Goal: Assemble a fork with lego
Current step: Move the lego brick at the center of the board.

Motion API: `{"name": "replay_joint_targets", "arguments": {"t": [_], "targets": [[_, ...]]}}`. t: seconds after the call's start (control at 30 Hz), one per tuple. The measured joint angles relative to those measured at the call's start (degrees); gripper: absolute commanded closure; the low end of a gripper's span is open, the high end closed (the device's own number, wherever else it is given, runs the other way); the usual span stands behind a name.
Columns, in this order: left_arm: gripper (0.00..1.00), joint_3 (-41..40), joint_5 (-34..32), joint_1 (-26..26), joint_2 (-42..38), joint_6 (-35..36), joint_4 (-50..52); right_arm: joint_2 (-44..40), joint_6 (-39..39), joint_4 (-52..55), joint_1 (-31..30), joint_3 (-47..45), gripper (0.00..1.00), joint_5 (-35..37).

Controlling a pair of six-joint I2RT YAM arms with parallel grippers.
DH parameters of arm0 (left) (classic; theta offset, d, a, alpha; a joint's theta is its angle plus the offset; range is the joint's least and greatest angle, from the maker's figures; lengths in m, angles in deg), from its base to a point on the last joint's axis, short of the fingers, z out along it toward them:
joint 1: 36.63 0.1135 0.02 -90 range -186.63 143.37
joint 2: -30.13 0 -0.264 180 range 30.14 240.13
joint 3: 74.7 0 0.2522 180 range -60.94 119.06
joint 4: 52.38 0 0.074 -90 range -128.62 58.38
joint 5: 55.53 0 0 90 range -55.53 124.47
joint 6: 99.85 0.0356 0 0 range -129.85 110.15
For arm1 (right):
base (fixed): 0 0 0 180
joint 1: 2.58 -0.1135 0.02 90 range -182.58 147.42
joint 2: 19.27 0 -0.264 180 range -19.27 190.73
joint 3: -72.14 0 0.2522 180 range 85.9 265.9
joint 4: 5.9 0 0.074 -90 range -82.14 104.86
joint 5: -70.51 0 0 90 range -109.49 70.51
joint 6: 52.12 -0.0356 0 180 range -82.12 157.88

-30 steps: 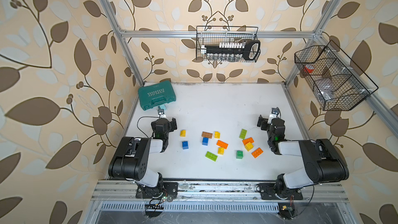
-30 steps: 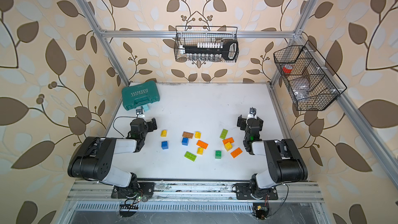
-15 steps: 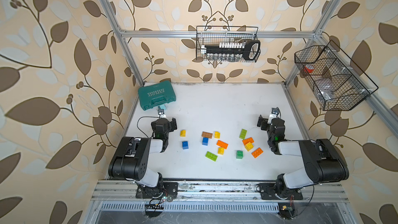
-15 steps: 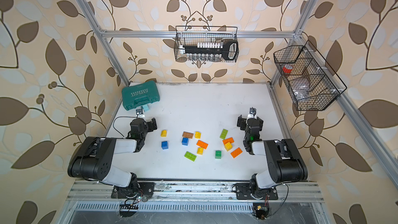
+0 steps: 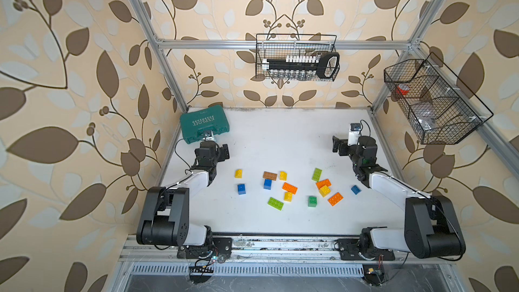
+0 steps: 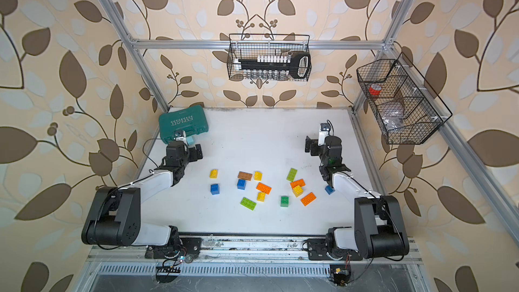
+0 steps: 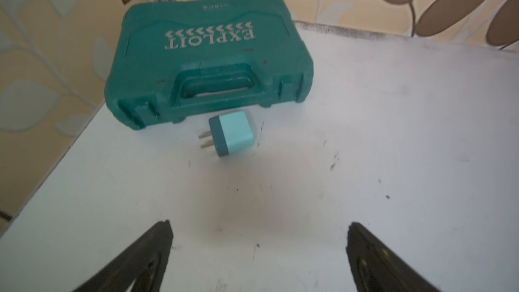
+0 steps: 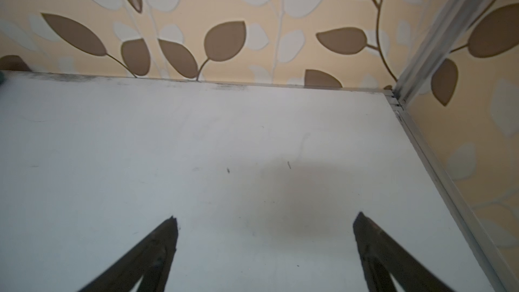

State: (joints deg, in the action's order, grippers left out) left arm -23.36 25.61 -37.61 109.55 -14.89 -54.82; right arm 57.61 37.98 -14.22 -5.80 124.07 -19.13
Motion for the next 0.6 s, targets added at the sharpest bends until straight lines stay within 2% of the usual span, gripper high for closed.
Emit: {"name": "replay_joint_targets", "arguments": {"t": [0.17,0.27,0.43,0.6], "targets": [[0.03,9.35,4.63,0.07,-1.31,-3.96,15.72,0.81,1.44,7.85,-4.26,5.97,0.05,-12.41],[0.03,11.93,7.37,0.04,-2.12,-7.50,23.02,2.43,3.06,11.34,-9.05,8.44,0.08,-18.64],[0.05,10.97,12.63,0.04,-5.18,-13.40,31.71,5.75,8.02,17.90,-20.74,11.78,0.14,-24.79],[0.01,6.73,16.72,0.04,-9.07,-16.92,35.12,10.47,13.73,23.19,-30.67,15.04,0.21,-27.69]]}}
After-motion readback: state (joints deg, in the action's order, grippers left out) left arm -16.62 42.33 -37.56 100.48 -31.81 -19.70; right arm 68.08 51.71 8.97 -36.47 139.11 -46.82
